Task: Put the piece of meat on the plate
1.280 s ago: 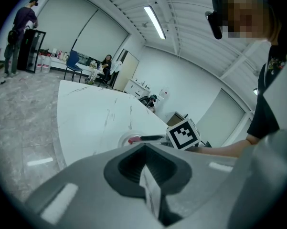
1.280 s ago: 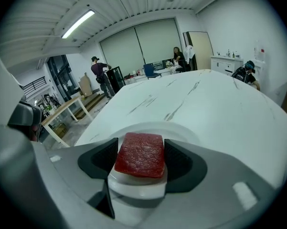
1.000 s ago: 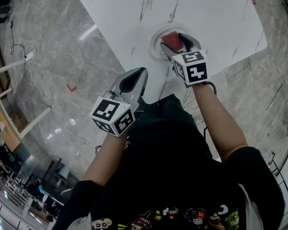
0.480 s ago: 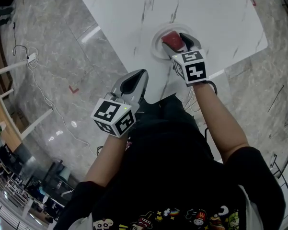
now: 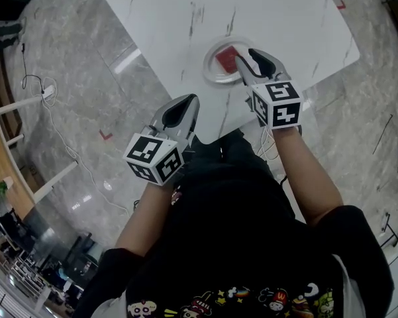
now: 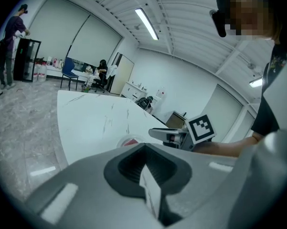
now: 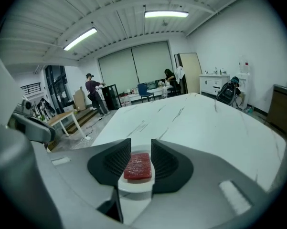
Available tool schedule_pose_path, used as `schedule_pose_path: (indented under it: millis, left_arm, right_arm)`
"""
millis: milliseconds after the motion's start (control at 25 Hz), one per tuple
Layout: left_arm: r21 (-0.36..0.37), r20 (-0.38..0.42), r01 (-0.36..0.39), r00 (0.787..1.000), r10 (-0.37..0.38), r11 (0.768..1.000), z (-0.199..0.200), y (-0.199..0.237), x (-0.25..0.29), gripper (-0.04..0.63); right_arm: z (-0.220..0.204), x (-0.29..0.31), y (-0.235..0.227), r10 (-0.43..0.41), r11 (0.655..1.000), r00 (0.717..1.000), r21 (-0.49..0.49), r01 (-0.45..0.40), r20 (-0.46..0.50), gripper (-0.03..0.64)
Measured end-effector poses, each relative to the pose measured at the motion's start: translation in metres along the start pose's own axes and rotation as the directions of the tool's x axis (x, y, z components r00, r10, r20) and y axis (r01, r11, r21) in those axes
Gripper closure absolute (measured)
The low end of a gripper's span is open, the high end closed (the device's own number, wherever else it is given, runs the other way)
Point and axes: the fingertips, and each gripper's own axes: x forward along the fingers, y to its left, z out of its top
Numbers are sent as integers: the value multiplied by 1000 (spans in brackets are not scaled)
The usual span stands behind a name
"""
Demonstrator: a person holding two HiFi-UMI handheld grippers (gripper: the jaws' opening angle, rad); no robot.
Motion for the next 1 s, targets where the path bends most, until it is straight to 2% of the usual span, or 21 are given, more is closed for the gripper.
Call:
schedule_pose_path:
  millis: [160,360,680,1000]
  left_arm:
    - [33,15,5,1000,-5,999,10,-12,0,595]
    - [68,32,6,999,-8,998,19,-25,-2,595]
    - [109,66,-8,998,0,994,28,-44,-4,595]
    - [136,95,-28,995,15,990,36,-58,-9,595]
  right_arm:
    - [18,-35,-4,-24,1000,997,2,24,67,517]
    - [29,-65,-5,-35,999,993,13,34,116,551]
    - [40,-111,0,-21,1000,984,-7,22,176,589]
    - [40,-148,-2,-13,1000,980,-3,14,197,592]
